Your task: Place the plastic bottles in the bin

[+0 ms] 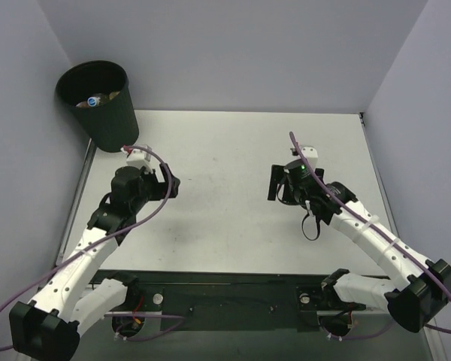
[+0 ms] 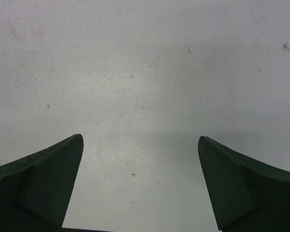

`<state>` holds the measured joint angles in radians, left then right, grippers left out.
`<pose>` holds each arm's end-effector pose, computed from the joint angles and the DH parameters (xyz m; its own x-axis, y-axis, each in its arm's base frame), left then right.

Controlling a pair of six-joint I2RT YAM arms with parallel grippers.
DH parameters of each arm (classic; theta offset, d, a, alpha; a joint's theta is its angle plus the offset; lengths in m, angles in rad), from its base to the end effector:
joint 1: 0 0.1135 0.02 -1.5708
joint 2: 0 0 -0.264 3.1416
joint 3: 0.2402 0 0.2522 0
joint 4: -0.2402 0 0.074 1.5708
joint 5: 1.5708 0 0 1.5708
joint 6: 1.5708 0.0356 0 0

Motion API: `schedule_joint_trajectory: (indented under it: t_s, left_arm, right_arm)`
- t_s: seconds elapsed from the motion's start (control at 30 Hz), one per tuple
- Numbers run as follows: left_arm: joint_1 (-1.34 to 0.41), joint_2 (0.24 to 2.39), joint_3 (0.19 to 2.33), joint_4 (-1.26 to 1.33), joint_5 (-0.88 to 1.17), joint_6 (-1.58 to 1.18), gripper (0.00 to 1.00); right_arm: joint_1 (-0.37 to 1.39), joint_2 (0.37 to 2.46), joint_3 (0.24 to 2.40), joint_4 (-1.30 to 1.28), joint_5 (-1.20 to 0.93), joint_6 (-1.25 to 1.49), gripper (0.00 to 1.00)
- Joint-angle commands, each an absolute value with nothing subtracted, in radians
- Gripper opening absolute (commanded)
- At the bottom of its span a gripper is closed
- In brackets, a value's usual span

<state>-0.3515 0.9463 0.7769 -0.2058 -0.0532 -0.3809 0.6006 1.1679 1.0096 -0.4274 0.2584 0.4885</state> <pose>0.2064 -0.0737 0.3054 -0.4299 -0.2377 -0.8710 0.1482 0.9331 -0.3278 0.2181 0.1384 0.3171 -0.5767 0.1549 -0.8021 -0.1133 0.9572 0.2664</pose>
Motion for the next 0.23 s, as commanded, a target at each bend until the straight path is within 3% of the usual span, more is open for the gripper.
schedule_joint_trajectory:
  t_s: [0.0, 0.2]
  left_arm:
    - [-0.354, 0.852, 0.707, -0.27, -0.064, -0.39, 0.96]
    - [-0.354, 0.842, 0.707, -0.259, -0.081, -0.419, 0.96]
  right_arm:
    - [0.597, 1.103, 0.936, -0.468, 0.314, 0.558, 1.0]
    - [0.6, 1.091, 0.934, -0.472, 0.337, 0.568, 0.99]
